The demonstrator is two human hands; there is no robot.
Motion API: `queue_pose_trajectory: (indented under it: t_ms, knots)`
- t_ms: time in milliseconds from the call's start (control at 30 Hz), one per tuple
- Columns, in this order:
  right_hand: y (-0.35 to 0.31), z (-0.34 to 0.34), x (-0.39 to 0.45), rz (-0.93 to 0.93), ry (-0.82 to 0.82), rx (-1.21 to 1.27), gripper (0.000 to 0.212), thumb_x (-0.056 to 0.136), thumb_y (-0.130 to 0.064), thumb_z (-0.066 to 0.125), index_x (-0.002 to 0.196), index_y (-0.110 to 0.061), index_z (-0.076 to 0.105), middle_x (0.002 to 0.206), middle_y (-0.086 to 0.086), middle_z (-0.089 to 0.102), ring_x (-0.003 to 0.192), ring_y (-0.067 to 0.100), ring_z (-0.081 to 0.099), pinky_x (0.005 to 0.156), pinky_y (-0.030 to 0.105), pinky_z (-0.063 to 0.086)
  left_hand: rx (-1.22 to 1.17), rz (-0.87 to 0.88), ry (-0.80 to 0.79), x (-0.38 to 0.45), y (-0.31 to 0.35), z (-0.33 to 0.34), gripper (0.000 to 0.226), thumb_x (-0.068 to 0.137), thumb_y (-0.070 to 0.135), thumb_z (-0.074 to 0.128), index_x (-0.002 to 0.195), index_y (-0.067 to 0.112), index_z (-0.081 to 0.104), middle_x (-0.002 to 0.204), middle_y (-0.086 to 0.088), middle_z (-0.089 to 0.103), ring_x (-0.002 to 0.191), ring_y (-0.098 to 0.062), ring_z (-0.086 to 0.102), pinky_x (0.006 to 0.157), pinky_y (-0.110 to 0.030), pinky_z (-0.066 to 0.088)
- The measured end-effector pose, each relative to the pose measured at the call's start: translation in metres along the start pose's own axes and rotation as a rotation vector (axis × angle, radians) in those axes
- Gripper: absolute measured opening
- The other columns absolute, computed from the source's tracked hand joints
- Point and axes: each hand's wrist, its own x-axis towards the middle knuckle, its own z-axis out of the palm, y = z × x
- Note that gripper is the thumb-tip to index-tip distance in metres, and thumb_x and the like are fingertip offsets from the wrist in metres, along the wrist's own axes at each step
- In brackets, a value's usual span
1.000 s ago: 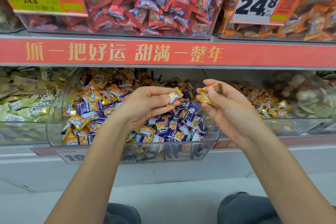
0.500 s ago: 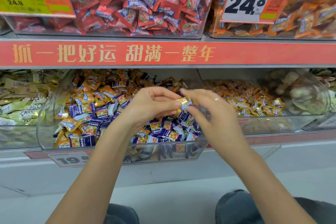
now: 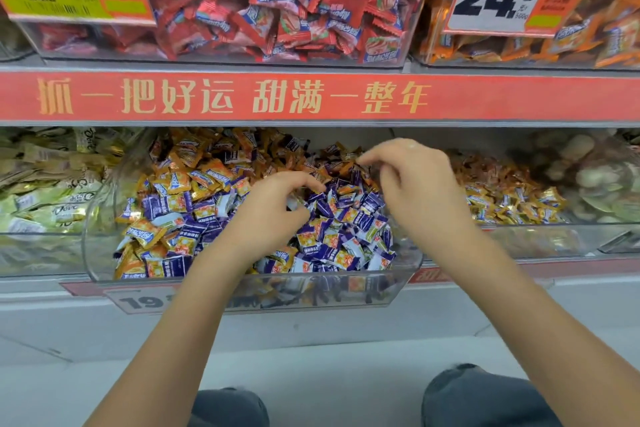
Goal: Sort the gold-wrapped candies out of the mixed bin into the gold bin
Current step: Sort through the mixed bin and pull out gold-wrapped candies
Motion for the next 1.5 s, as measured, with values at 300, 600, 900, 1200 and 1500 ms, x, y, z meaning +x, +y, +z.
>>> queue_pose_trajectory:
  t_ms: [300,600,900,1200,1500]
  knots:
    - [0.01,0.116,0.095,0.325,-0.597,-0.016,0.073,0.086,-0.076,0.031,0.142,-0.029,0.031,0.142,0.007,0.046,0.128,0.032,0.044,0.108,0.051,0.03,0.137,0.004,0.036,0.0,-0.017,-0.014,0.04,0.082,-0.012,0.043,0.082,0.018,0.07,0.12,-0.001,0.06,0.096,-0.008,0.053,0.071,-0.006,0.034]
    - [0.025,0.129,0.118,0.172,-0.926,-0.167,0.101,0.072,-0.076,0.057,0.15,-0.04,0.005,0.16,0.002,0.017,0.143,0.029,0.025,0.113,0.045,0.029,0.071,-0.015,-0.266,-0.013,-0.033,-0.032,0.04,0.085,-0.011,0.043,0.096,0.02,0.065,0.14,0.009,0.047,0.137,0.0,0.029,0.099,-0.024,0.034]
    - [0.003,0.126,0.097,-0.132,-0.57,-0.053,0.056,0.088,-0.027,0.059,0.14,-0.029,0.04,0.132,0.006,0.055,0.113,0.027,0.055,0.079,0.029,0.044,0.02,-0.065,-0.138,-0.009,-0.032,-0.034,0.035,0.085,-0.012,0.044,0.076,0.015,0.065,0.118,0.001,0.062,0.096,0.009,0.058,0.064,-0.006,0.042]
    - [-0.016,0.096,0.083,-0.118,-0.647,0.283,0.049,0.083,-0.021,0.07,0.128,-0.022,0.051,0.12,-0.001,0.059,0.106,0.022,0.055,0.085,0.031,0.046,-0.06,-0.157,0.259,-0.003,-0.034,-0.042,0.027,0.083,-0.008,0.048,0.077,0.017,0.056,0.085,-0.005,0.066,0.074,-0.015,0.063,0.056,-0.023,0.05]
    - [-0.023,0.071,0.056,-0.111,-0.649,0.54,0.026,0.082,-0.01,0.069,0.104,-0.016,0.057,0.107,-0.004,0.057,0.089,0.007,0.056,0.081,0.025,0.046,-0.051,-0.096,0.125,-0.01,-0.027,-0.034,0.053,0.078,0.026,0.076,0.125,0.032,0.053,0.094,0.009,0.056,0.073,-0.005,0.052,0.058,-0.008,0.041]
